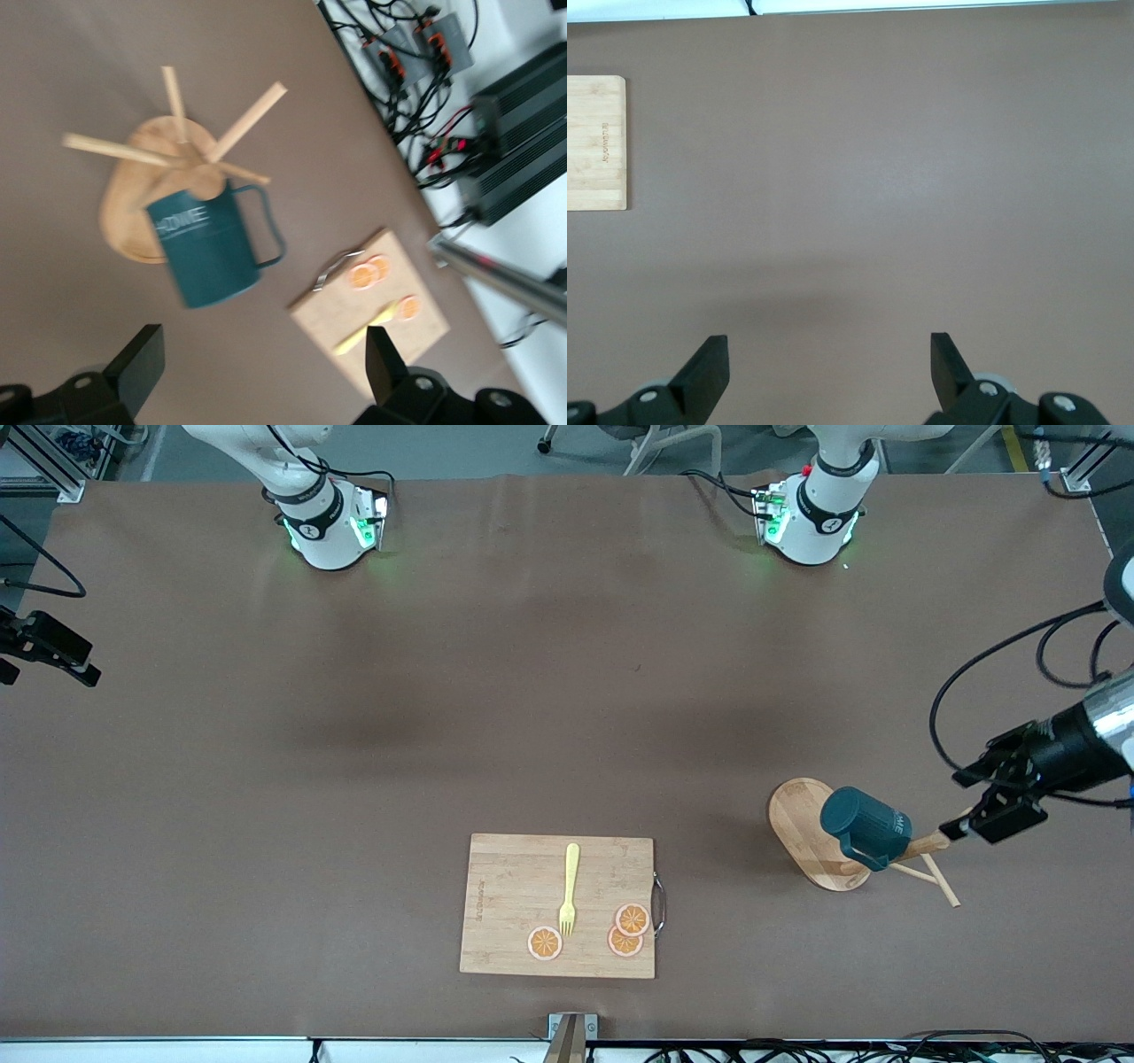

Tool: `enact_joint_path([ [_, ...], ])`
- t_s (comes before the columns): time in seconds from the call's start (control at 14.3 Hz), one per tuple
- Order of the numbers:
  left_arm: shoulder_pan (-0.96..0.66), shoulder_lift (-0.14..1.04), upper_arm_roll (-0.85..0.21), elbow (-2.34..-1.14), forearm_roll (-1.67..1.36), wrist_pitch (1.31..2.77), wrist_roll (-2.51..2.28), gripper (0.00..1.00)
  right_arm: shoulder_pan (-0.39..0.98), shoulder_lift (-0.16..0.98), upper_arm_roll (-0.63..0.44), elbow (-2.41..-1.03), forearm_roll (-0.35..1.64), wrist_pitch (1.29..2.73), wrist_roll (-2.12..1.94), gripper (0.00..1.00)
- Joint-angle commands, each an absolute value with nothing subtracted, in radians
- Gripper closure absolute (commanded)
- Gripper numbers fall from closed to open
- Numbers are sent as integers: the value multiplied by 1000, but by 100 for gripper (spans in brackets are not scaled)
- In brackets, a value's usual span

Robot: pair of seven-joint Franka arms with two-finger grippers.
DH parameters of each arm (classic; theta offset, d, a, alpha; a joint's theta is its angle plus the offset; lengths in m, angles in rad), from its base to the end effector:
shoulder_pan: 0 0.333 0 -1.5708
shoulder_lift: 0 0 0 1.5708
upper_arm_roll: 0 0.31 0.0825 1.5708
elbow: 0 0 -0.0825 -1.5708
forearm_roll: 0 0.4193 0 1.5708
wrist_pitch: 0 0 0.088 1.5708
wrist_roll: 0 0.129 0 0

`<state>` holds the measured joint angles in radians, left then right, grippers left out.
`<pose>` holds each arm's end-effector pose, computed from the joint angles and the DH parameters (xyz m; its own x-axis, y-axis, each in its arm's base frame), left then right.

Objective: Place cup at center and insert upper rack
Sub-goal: 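Open the left gripper and withdraw it from the mug tree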

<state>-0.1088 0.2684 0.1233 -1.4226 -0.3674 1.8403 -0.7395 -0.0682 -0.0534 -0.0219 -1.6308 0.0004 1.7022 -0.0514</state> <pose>0.6949 -0.0358 0.5339 0.6931 0.7109 -0.1192 0.7025 -0.6292 0.3326 0.5866 -0.0533 0.6096 0.9915 -0.0382 0.1244 -0.0391 -0.9992 0.0048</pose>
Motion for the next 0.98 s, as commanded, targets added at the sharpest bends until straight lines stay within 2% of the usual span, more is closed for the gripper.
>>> enact_joint_path([
  [0.0, -107, 190, 120, -1466, -278, 1757, -588, 0, -66, -63, -25, -1631, 5, 1695, -63, 0],
  [0.21, -109, 120, 109, -1529, -155, 1706, -389, 0, -66, -63, -25, -1631, 5, 1695, -63, 0],
  [0.49, -69, -1, 107, -1623, -150, 1672, -149, 0, -66, -63, -23, -1631, 5, 1695, -63, 0],
  [0.91, -69, -64, 83, -1625, -127, 1603, -87, 0, -67, -63, -23, -1631, 5, 1695, -61, 0],
])
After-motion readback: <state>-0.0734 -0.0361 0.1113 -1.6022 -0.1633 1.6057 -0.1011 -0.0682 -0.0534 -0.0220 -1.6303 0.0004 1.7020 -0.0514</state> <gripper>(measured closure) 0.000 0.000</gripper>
